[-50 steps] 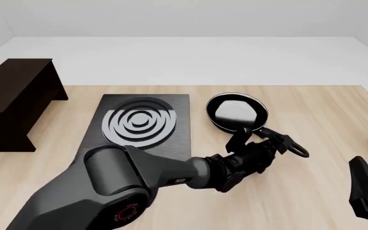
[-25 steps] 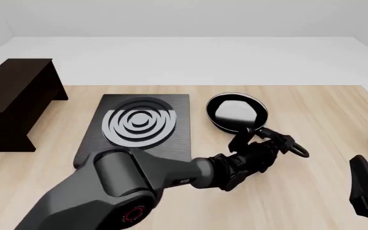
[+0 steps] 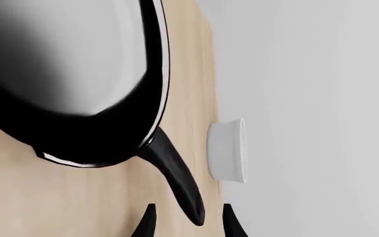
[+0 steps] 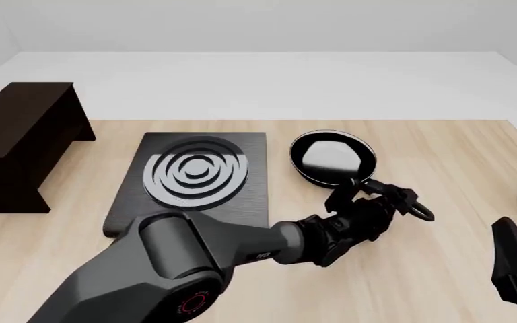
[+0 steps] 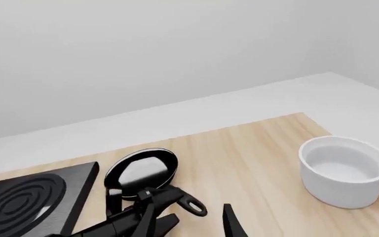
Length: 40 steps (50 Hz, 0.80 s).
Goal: Put the frying pan on top of the cabinet.
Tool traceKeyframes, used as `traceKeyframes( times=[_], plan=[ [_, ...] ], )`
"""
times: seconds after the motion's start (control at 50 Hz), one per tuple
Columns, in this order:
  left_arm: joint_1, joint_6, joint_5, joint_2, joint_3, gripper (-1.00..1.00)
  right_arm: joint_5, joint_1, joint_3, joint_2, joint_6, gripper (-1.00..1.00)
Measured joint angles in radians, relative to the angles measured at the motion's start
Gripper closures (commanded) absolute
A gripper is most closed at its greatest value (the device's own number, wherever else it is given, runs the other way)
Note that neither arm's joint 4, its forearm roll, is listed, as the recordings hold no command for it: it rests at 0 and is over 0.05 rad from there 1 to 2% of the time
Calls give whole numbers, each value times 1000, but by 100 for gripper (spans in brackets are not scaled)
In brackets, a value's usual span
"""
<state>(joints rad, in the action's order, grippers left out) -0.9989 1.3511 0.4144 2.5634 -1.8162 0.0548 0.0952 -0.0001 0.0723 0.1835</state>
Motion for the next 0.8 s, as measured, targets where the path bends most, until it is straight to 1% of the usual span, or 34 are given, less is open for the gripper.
traceKeyframes(
  times=[0.4, 0.8],
  plan=[
    [-1, -1, -10, 16, -33, -100, 16, 4, -1, 19, 5, -100],
    [-1, 15, -35, 45, -92, -100, 29, 6, -1, 34, 12, -100]
  ],
)
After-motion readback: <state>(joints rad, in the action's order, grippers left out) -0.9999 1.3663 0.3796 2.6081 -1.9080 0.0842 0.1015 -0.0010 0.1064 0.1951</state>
